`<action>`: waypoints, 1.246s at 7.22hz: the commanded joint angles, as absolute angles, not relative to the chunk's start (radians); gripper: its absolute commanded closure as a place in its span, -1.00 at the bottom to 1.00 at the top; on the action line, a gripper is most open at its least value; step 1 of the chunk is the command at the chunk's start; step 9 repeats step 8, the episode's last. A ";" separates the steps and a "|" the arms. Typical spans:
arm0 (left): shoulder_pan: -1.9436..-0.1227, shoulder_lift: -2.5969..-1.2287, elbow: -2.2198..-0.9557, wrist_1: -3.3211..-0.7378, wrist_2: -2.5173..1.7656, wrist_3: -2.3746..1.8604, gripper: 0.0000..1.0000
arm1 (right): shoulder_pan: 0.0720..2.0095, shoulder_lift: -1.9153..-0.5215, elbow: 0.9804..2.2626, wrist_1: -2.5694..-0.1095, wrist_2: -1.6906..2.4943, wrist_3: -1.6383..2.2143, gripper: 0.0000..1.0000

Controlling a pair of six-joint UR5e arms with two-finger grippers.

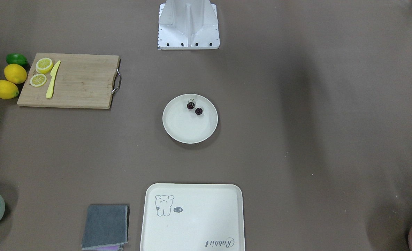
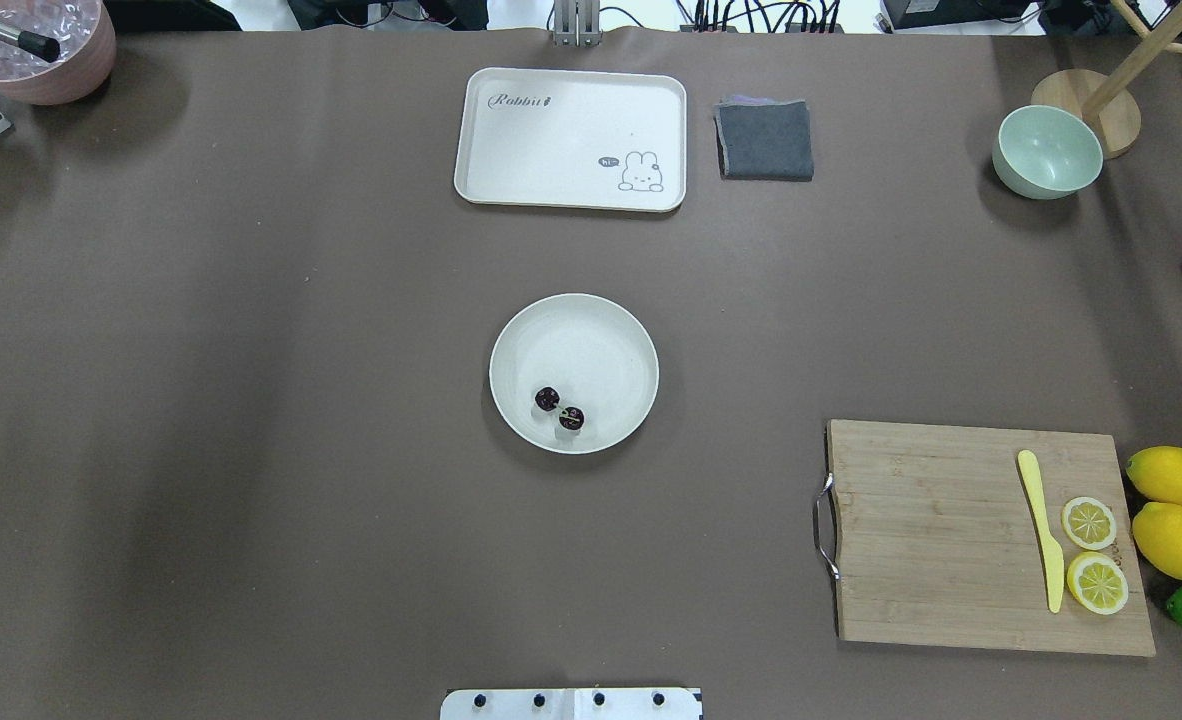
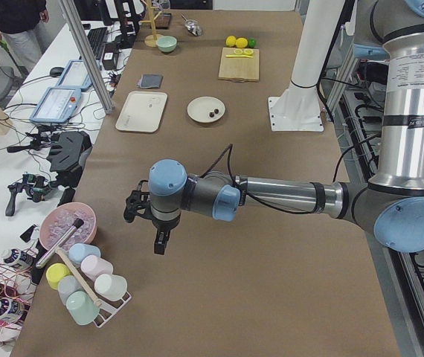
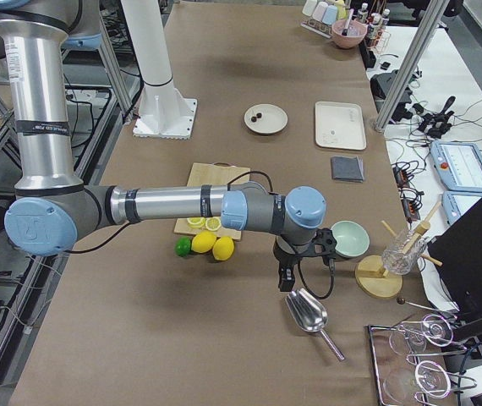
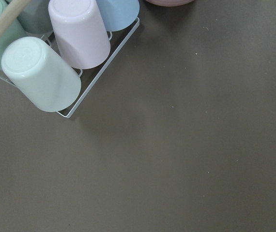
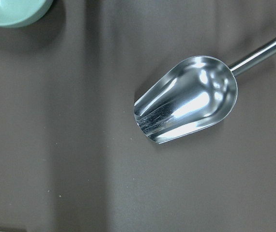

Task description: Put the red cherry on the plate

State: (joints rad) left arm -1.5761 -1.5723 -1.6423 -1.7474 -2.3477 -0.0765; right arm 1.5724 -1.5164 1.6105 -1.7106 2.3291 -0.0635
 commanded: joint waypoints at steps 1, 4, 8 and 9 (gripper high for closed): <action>-1.575 -1.572 -1.641 -1.747 -2.345 -0.080 -0.96 | 1.580 -1.516 1.611 -1.710 2.330 -0.063 -1.00; -1.575 -1.572 -1.638 -1.747 -2.341 -0.083 -0.96 | 1.583 -1.517 1.611 -1.710 2.330 -0.063 -1.00; -1.577 -1.571 -1.635 -1.747 -2.341 -0.083 -0.96 | 1.591 -1.519 1.612 -1.710 2.333 -0.063 -1.00; -1.577 -1.571 -1.635 -1.747 -2.341 -0.083 -0.96 | 1.591 -1.519 1.612 -1.710 2.333 -0.063 -1.00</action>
